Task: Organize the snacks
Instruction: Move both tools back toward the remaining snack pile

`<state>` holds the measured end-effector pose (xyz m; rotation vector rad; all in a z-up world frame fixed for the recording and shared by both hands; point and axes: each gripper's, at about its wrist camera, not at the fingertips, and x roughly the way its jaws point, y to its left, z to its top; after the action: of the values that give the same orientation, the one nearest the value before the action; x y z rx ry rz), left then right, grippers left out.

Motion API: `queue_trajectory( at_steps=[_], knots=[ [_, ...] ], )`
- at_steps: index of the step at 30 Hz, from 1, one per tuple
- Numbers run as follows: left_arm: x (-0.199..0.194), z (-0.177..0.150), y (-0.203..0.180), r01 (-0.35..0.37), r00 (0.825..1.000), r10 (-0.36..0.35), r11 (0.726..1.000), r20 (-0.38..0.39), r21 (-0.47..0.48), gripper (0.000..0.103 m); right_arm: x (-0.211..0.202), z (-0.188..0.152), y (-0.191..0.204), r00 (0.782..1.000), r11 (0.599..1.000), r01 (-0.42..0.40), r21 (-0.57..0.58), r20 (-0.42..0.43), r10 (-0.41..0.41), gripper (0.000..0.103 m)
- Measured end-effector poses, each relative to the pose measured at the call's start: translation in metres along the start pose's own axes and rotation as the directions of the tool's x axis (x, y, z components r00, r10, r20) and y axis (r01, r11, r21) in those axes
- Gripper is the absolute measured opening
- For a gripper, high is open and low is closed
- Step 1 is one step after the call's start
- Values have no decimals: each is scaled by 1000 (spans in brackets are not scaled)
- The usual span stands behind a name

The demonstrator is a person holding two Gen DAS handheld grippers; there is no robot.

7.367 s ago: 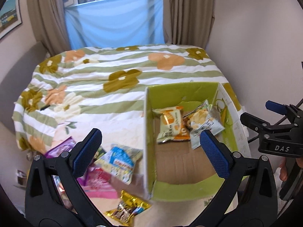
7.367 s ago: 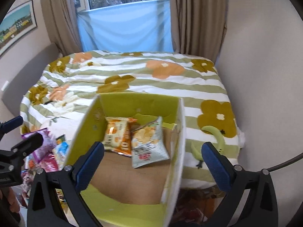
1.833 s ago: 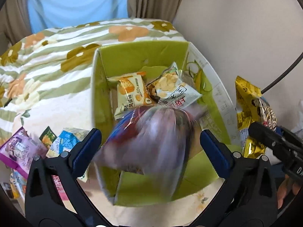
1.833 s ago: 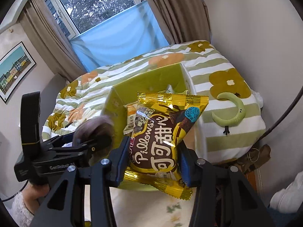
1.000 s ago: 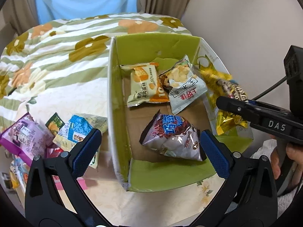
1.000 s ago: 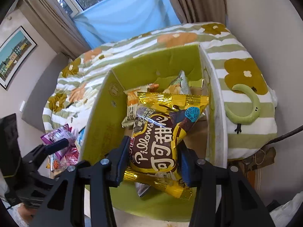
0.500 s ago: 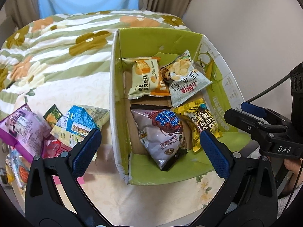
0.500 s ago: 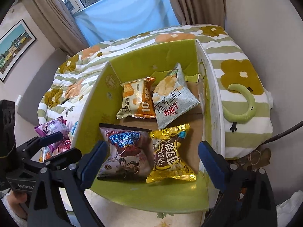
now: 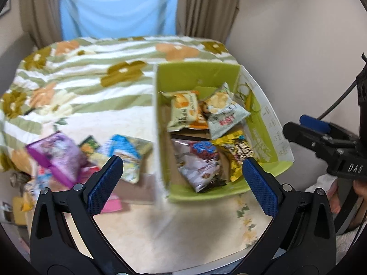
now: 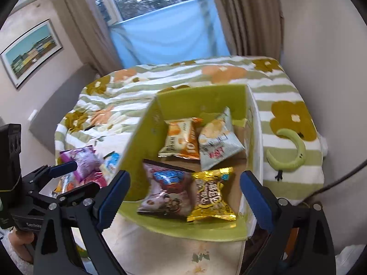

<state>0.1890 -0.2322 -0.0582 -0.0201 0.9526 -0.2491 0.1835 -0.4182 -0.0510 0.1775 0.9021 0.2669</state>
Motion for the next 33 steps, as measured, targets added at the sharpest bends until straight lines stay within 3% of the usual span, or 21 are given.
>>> queue_trajectory(
  at_steps=[6,15,27,33],
  knots=[
    [-38,-16,36,-73,995,77,995,60,-60,102,-17,3,33,997,997,-42,-67,60,46,95],
    [-79,-40,134,-121,988,134,981,82,-151,102,-11,3,101,992,991,-74,-113,94,84,95],
    [-77,-66,273,-48,999,49,985,1,-167,102,54,-6,205,997,997,-79,-22,18,79,95],
    [-53,-70,312,17,999,-25,989,-47,-149,102,89,-12,244,997,997,-73,-5,-9,73,95]
  ],
)
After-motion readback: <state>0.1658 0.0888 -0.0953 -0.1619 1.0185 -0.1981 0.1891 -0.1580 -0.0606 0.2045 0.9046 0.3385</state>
